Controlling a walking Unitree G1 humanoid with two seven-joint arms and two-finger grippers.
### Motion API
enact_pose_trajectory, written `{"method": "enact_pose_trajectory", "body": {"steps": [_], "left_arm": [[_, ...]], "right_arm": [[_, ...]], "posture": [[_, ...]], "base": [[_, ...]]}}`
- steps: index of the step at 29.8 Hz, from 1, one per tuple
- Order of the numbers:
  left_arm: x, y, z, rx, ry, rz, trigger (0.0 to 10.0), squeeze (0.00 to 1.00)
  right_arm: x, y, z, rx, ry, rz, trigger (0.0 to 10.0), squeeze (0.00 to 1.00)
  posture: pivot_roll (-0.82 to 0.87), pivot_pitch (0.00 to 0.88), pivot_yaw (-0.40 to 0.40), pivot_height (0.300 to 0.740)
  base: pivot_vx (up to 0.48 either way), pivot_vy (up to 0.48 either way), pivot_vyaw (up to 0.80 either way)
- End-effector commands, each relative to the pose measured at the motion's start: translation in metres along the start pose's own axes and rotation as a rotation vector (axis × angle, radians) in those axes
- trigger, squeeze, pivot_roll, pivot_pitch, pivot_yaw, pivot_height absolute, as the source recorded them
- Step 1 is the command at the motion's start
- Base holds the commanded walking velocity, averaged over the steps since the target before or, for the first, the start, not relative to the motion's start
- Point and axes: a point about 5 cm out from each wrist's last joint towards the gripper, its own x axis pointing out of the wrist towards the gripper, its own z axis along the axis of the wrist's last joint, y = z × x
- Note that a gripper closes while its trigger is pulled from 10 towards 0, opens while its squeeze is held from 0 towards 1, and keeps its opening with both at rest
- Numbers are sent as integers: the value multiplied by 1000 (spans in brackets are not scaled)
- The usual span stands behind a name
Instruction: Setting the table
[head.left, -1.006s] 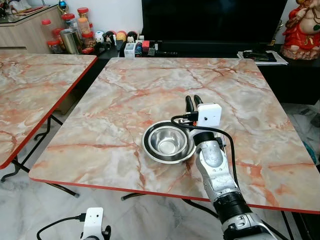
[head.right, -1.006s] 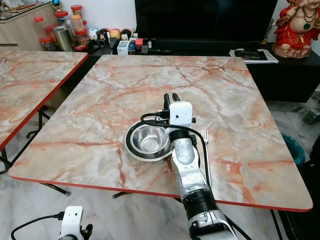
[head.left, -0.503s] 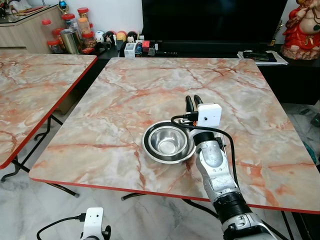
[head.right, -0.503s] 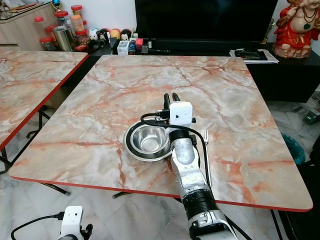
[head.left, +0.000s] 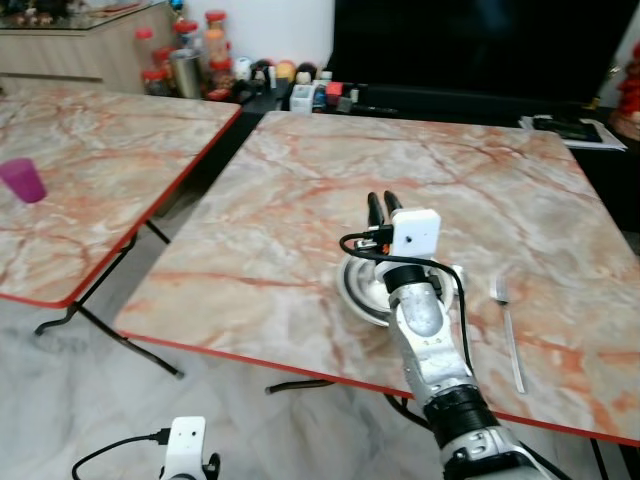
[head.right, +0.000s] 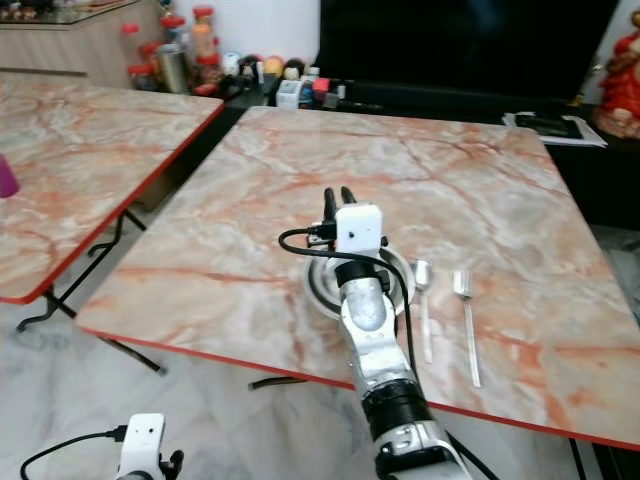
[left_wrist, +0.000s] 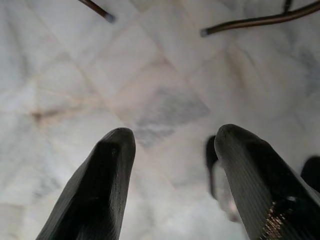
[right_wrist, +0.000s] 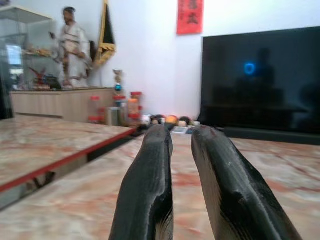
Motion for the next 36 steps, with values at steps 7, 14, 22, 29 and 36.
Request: {"method": "enact_pose_trajectory", "body": {"steps": [7, 14, 22, 29, 36], "left_arm": [[0, -4, 2, -11, -12, -2, 10000, 0], [1, -3, 3, -22, -11, 0, 10000, 0], [1, -3, 4, -19, -12, -3, 10000, 0], [1, -1, 5, -17, -12, -1, 10000, 0], [1, -1, 5, -9, -12, -2, 10000, 0]], "right_arm": [[1, -10, -2, -14, 11, -25, 10000, 0], [2, -10, -2, -10, 16, -40, 10000, 0], [2, -12, -4, 1, 34, -61, 10000, 0], [1, -13, -5, 7, 32, -69, 10000, 0], [-1, -16, -6, 10, 35, -82, 10000, 0]], "posture": [[21, 0, 19, 736], [23, 0, 24, 736], [25, 0, 30, 736], [23, 0, 39, 736], [14, 0, 44, 736]], "base": [[0, 0, 0], [0, 70, 0], [0, 442, 0], [0, 438, -291], [0, 398, 0]]}}
